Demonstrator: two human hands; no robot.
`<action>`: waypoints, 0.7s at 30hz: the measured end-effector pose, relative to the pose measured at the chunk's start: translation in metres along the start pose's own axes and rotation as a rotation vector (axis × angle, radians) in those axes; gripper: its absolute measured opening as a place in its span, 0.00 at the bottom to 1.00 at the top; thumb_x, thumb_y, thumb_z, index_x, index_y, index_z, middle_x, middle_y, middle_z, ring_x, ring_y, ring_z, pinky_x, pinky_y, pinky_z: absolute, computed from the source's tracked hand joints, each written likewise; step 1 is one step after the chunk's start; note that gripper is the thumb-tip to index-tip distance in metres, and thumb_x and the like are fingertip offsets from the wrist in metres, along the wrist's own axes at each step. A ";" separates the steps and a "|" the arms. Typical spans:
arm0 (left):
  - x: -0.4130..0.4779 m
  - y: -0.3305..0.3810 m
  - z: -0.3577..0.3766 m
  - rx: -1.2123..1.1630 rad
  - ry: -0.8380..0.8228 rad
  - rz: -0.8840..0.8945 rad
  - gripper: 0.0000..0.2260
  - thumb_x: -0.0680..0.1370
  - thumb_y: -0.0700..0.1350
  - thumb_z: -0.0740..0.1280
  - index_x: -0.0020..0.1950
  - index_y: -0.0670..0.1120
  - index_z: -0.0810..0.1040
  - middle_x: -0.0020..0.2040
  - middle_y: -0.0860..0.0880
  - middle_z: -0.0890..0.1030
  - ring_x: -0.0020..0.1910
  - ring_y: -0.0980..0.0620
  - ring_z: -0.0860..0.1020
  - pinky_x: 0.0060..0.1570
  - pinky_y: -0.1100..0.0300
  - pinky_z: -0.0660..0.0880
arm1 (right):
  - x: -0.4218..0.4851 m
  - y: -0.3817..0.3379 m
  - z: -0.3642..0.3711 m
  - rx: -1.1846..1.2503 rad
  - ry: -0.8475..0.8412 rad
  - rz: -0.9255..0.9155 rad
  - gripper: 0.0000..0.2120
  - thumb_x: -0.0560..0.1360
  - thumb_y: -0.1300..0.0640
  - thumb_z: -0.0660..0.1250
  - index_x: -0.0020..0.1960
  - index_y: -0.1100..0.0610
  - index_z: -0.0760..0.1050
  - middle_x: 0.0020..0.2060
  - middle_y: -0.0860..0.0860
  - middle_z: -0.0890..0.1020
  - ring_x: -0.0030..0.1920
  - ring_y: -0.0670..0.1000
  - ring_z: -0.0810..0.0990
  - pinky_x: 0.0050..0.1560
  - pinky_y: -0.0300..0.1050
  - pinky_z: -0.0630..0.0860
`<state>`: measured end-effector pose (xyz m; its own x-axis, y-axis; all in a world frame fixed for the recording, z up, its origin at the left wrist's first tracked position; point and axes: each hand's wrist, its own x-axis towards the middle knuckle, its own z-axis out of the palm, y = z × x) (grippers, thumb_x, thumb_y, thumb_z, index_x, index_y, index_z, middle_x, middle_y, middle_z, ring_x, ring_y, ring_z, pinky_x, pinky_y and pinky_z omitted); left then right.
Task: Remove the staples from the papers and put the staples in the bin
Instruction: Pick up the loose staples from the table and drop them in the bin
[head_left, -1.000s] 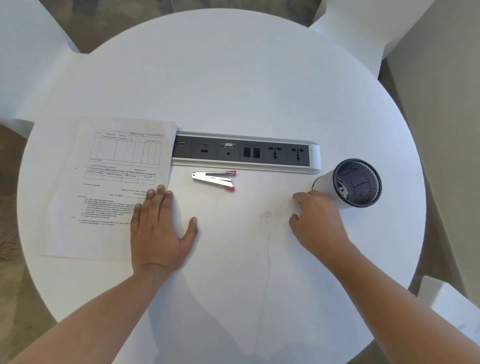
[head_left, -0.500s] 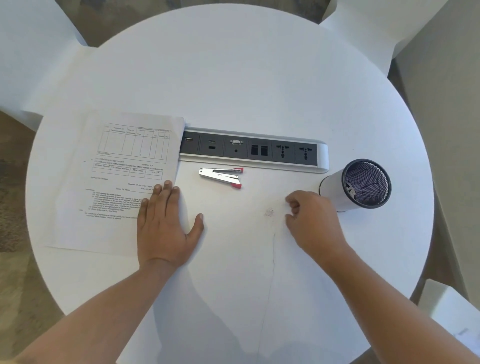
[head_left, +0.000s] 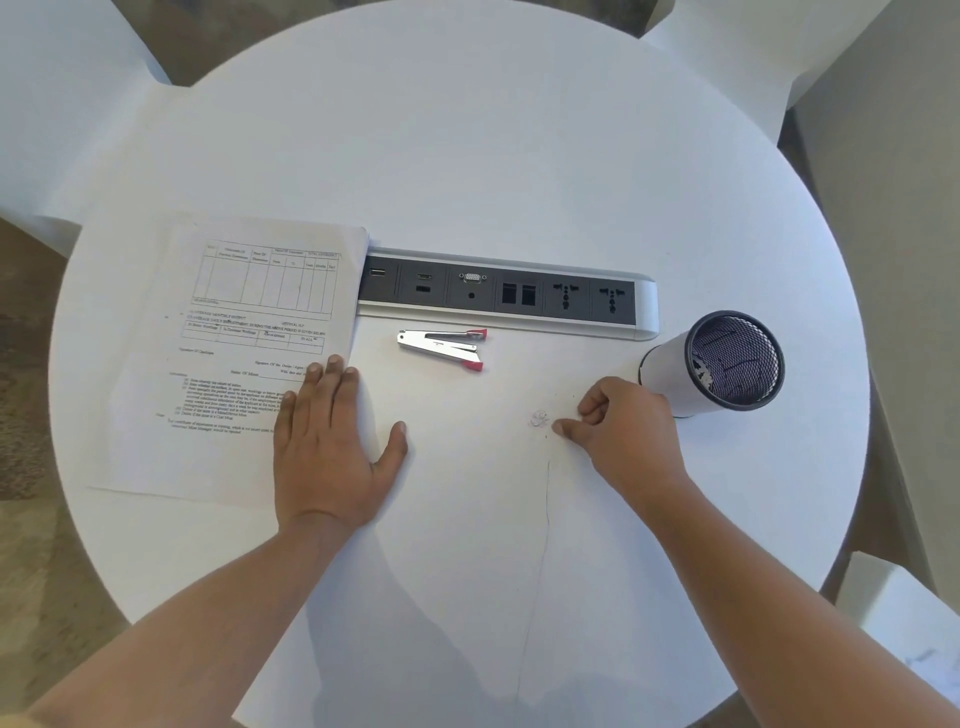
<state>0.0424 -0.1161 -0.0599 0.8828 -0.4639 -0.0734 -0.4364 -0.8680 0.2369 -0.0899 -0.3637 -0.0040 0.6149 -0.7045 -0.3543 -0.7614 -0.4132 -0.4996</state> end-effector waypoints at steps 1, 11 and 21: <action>0.000 0.000 0.000 0.000 0.002 -0.001 0.36 0.75 0.63 0.57 0.76 0.42 0.65 0.79 0.45 0.65 0.80 0.45 0.60 0.79 0.45 0.55 | -0.001 -0.001 0.001 0.003 0.008 -0.013 0.13 0.65 0.54 0.79 0.40 0.57 0.77 0.29 0.47 0.78 0.36 0.52 0.78 0.39 0.46 0.77; 0.000 -0.001 0.000 -0.006 -0.004 -0.003 0.35 0.75 0.63 0.57 0.77 0.42 0.64 0.79 0.45 0.65 0.80 0.46 0.59 0.79 0.45 0.55 | -0.014 0.005 0.002 -0.072 0.110 -0.115 0.10 0.74 0.64 0.64 0.51 0.58 0.83 0.42 0.53 0.86 0.44 0.56 0.82 0.47 0.50 0.79; 0.000 0.000 0.000 -0.012 -0.012 -0.007 0.36 0.75 0.63 0.57 0.77 0.43 0.64 0.79 0.46 0.64 0.80 0.46 0.58 0.79 0.45 0.54 | -0.019 -0.041 0.029 -0.364 -0.041 -0.223 0.07 0.77 0.54 0.64 0.46 0.58 0.75 0.41 0.53 0.76 0.39 0.56 0.76 0.38 0.45 0.68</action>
<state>0.0428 -0.1159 -0.0603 0.8835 -0.4603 -0.0863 -0.4285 -0.8689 0.2477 -0.0644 -0.3166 -0.0001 0.7747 -0.5544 -0.3040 -0.6272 -0.7348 -0.2582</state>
